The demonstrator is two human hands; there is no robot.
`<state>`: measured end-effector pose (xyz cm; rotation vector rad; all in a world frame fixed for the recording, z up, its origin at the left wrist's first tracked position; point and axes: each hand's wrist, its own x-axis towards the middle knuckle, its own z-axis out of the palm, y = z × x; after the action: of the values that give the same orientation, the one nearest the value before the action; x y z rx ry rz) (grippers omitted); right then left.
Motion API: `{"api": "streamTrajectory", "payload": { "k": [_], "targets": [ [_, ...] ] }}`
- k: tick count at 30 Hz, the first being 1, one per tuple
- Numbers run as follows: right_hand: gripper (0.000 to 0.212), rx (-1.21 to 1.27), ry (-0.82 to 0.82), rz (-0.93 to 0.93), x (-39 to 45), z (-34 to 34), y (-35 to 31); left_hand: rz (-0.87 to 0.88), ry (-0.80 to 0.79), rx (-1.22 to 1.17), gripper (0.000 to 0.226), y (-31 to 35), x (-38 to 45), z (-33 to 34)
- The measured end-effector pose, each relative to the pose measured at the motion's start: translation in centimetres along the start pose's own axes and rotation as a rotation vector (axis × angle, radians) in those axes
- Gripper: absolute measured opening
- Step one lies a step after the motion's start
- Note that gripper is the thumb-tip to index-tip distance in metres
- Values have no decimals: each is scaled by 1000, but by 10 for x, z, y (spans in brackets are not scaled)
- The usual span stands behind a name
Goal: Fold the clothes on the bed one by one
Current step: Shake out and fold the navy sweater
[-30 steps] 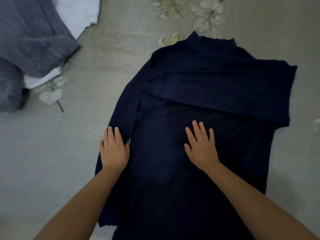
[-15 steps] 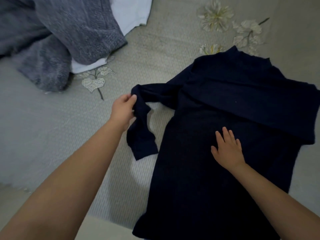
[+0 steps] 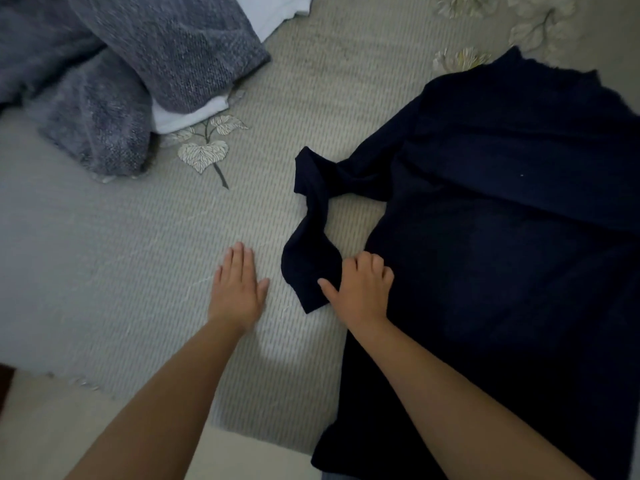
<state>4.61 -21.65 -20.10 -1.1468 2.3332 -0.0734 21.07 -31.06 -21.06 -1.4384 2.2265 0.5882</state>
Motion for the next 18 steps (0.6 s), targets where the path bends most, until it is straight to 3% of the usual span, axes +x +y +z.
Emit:
{"api": "streamTrajectory", "payload": {
  "k": [2, 5, 8, 15, 18],
  "targets": [
    [32, 22, 6, 8, 5, -3, -5, 13, 57, -30, 60, 0, -3, 9],
    [14, 387, 91, -69, 7, -25, 3, 9, 105, -10, 60, -3, -2, 14],
    [39, 611, 213, -22, 10, -66, 37, 39, 127, 58, 61, 10, 2, 8],
    [41, 825, 536, 276, 27, -187, 169, 348, 292, -127, 59, 146, 34, -38],
    [42, 821, 663, 333, 27, -237, 224, 499, 283, -41, 60, 204, 47, -51]
  ]
}}
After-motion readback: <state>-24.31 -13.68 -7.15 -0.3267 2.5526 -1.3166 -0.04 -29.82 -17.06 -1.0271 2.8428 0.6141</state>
